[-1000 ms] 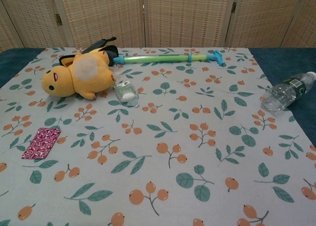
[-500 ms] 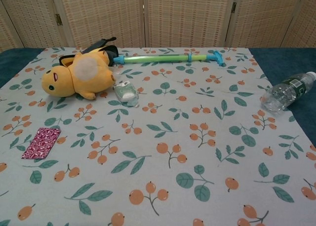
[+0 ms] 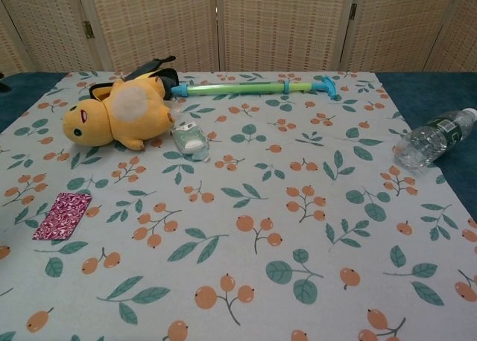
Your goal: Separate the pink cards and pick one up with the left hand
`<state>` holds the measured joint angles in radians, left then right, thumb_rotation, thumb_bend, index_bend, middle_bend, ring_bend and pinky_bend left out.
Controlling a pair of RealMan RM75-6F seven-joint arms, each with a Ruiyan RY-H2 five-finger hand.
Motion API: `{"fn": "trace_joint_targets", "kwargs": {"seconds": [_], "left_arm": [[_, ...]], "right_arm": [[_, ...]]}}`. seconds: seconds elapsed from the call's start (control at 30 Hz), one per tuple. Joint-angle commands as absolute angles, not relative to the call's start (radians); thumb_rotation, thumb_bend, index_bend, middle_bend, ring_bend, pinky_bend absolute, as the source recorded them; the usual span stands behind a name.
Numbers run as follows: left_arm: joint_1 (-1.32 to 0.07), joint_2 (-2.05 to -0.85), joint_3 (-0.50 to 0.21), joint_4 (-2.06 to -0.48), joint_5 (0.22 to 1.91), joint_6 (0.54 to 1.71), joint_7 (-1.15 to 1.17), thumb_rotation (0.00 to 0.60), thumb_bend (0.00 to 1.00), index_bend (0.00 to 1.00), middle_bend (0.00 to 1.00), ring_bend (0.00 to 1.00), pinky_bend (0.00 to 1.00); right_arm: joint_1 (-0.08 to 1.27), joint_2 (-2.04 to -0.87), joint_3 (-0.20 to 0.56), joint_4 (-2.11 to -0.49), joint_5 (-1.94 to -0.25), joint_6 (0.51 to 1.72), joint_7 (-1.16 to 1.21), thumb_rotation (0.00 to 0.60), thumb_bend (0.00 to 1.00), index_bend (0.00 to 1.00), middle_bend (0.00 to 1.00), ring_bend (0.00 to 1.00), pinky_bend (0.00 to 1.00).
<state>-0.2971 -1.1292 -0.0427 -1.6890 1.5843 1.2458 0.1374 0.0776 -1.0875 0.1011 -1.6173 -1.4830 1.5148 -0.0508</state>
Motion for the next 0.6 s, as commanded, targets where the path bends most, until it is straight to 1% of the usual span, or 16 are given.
{"fn": "trace_joint_targets", "kwargs": {"seconds": [0.03, 0.07, 0.13, 0.2, 0.27, 0.33, 0.4, 0.47, 0.6], "left_arm": [[-0.341, -1.130, -0.036, -1.720, 1.585, 1.182, 0.112, 0.600, 0.16, 0.15, 0.00, 0.00, 0.00], [-0.354, -1.128, -0.032, -1.728, 1.585, 1.159, 0.102, 0.598, 0.15, 0.16, 0.00, 0.00, 0.00], [-0.374, -1.128, -0.027, -1.738, 1.586, 1.125, 0.073, 0.556, 0.14, 0.18, 0.00, 0.00, 0.00], [-0.384, -1.127, -0.024, -1.739, 1.588, 1.110, 0.057, 0.475, 0.13, 0.20, 0.00, 0.00, 0.00], [-0.399, -1.136, -0.022, -1.736, 1.593, 1.095, 0.034, 0.370, 0.13, 0.23, 0.00, 0.00, 0.00], [-0.416, -1.161, -0.021, -1.723, 1.596, 1.074, 0.017, 0.295, 0.13, 0.25, 0.00, 0.00, 0.00], [-0.429, -1.179, -0.020, -1.708, 1.595, 1.063, 0.010, 0.255, 0.13, 0.26, 0.00, 0.00, 0.00], [-0.439, -1.194, -0.021, -1.701, 1.585, 1.052, 0.011, 0.231, 0.13, 0.27, 0.00, 0.00, 0.00], [-0.459, -1.219, -0.019, -1.688, 1.562, 1.018, 0.025, 0.205, 0.12, 0.28, 0.00, 0.00, 0.00]], "right_arm": [[0.078, -1.089, 0.103, -1.614, -1.484, 1.517, -0.046, 0.482, 0.55, 0.00, 0.00, 0.00, 0.00], [0.078, -1.089, 0.103, -1.614, -1.483, 1.516, -0.045, 0.482, 0.55, 0.00, 0.00, 0.00, 0.00], [0.078, -1.088, 0.105, -1.614, -1.478, 1.514, -0.045, 0.480, 0.55, 0.00, 0.00, 0.00, 0.00], [0.078, -1.087, 0.105, -1.615, -1.476, 1.512, -0.046, 0.481, 0.55, 0.00, 0.00, 0.00, 0.00], [0.079, -1.085, 0.105, -1.615, -1.473, 1.509, -0.044, 0.480, 0.55, 0.00, 0.00, 0.00, 0.00], [0.081, -1.086, 0.105, -1.613, -1.470, 1.501, -0.039, 0.480, 0.55, 0.00, 0.00, 0.00, 0.00], [0.084, -1.086, 0.104, -1.611, -1.471, 1.497, -0.036, 0.481, 0.55, 0.00, 0.00, 0.00, 0.00], [0.085, -1.086, 0.103, -1.610, -1.472, 1.494, -0.034, 0.480, 0.55, 0.00, 0.00, 0.00, 0.00], [0.086, -1.087, 0.102, -1.608, -1.472, 1.492, -0.031, 0.480, 0.55, 0.00, 0.00, 0.00, 0.00]]}}
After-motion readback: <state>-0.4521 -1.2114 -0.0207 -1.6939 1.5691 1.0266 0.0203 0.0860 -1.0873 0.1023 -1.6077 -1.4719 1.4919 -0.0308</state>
